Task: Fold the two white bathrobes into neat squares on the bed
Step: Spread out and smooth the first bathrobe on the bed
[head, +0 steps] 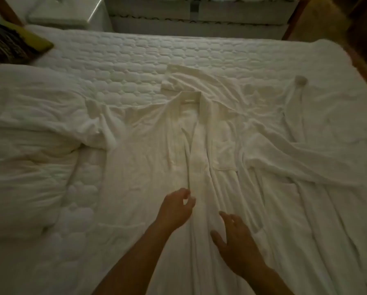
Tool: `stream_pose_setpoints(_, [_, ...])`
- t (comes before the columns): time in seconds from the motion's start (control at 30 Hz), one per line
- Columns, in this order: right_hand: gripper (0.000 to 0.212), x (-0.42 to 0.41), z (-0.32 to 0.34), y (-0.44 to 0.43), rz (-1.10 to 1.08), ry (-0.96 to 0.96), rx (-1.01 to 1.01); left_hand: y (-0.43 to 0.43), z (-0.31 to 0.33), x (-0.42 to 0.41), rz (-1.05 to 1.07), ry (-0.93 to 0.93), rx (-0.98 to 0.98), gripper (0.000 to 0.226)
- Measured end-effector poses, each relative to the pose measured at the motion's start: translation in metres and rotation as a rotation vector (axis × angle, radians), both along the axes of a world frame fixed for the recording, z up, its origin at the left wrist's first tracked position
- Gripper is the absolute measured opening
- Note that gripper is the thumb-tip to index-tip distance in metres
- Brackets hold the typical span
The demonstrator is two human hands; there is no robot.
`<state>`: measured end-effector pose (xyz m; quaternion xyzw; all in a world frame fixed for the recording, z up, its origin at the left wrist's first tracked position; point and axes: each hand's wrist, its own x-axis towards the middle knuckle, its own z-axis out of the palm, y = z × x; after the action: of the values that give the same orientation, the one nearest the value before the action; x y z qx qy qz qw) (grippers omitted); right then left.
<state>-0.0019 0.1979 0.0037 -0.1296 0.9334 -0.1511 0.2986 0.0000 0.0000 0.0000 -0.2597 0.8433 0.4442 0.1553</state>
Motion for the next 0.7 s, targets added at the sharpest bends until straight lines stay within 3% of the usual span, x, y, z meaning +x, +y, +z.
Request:
stream_pose_setpoints(0.17, [0.059, -0.063, -0.055, -0.027, 0.05, 0.088, -0.096, -0.018, -0.046, -0.086, 0.116, 0.054, 0.054, 0.049])
stream_pose_setpoints(0.27, [0.055, -0.079, -0.078, -0.037, 0.002, 0.113, -0.134, -0.015, -0.064, -0.114, 0.193, -0.025, 0.157, 0.057])
stream_pose_setpoints(0.37, [0.052, -0.082, -0.095, -0.038, 0.019, 0.146, -0.136, -0.016, -0.078, -0.127, 0.318, -0.113, 0.283, 0.044])
stream_pose_setpoints(0.5, [0.055, -0.081, -0.101, -0.032, 0.081, 0.176, -0.123, -0.006, -0.085, -0.103, 0.433, 0.0, 0.292, 0.026])
stream_pose_setpoints(0.6, [0.056, -0.085, -0.108, -0.029, 0.093, 0.199, -0.137, 0.013, -0.091, -0.052, 0.391, -0.038, 0.437, 0.018])
stream_pose_setpoints(0.67, [0.055, -0.085, -0.111, -0.028, 0.092, 0.208, -0.152, 0.033, -0.097, -0.012, 0.329, -0.068, 0.371, 0.003])
stream_pose_setpoints(0.7, [0.055, -0.084, -0.11, -0.028, 0.092, 0.213, -0.155, 0.043, -0.098, 0.005, 0.305, -0.068, 0.279, 0.01])
